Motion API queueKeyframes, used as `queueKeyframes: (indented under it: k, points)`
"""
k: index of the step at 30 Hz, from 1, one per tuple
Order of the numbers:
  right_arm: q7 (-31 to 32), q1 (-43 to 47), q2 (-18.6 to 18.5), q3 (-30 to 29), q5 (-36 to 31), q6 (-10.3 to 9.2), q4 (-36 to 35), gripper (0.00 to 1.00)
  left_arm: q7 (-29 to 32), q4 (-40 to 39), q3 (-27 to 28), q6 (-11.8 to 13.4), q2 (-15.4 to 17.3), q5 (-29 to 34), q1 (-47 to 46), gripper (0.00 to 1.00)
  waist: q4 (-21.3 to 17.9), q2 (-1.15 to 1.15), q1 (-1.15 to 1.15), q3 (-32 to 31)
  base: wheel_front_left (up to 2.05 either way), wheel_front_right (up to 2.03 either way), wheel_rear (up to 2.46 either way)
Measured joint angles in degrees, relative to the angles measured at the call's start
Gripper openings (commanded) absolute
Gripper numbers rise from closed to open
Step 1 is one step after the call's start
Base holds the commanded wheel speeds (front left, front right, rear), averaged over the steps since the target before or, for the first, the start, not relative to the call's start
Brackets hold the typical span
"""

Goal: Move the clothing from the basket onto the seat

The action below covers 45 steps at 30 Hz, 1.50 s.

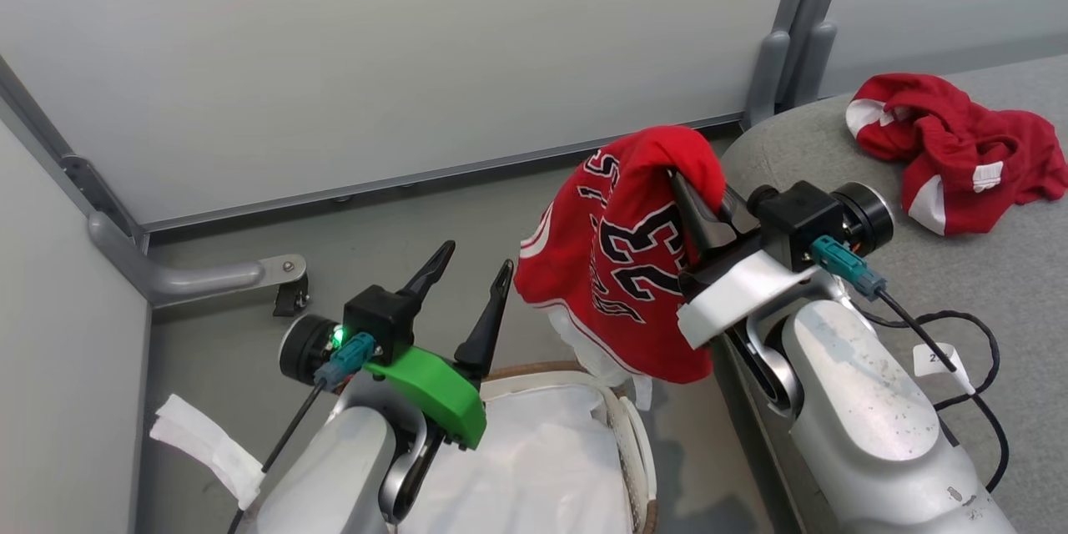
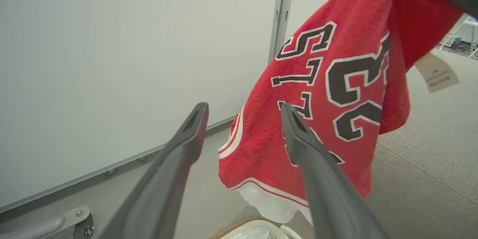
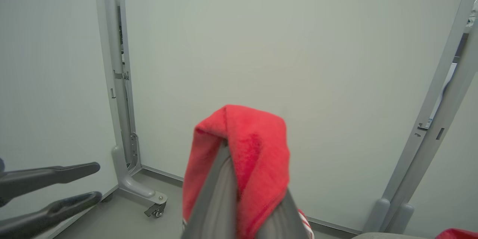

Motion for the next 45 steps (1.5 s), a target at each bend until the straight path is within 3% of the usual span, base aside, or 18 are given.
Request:
queueKeyframes:
  k: [13,32,39,45]
  points:
    - [0.0,-0.4,0.0,-2.0,-1.8,0.01,-0.4,0.0,0.0,0.3,0.5,0.0,-1.9,0.7,3.9,1.0,-4.8,0.0,0.0,0.7,0.0,0.0,0.0]
    - [0.0,-0.4,-2.9,-9.7,-3.9,0.01,-1.2,0.0,0.0,0.0,-2.1,0.0,-2.9,1.4,2.8,1.0,-19.6,0.0,0.0,5.0,0.0,0.0,0.0]
    - [0.0,-4.0,-4.2,-12.2,-4.0,0.01,-0.6,0.0,0.0,-0.8,-4.0,0.0,-2.6,1.7,1.1,1.0,-20.2,0.0,0.0,8.4,0.0,0.0,0.0]
    - [0.0,-15.1,-7.2,-12.6,-4.2,0.01,1.1,0.0,0.0,-1.7,-4.6,0.0,-1.3,1.9,-1.4,1.0,-18.8,0.0,0.0,12.8,0.0,0.0,0.0]
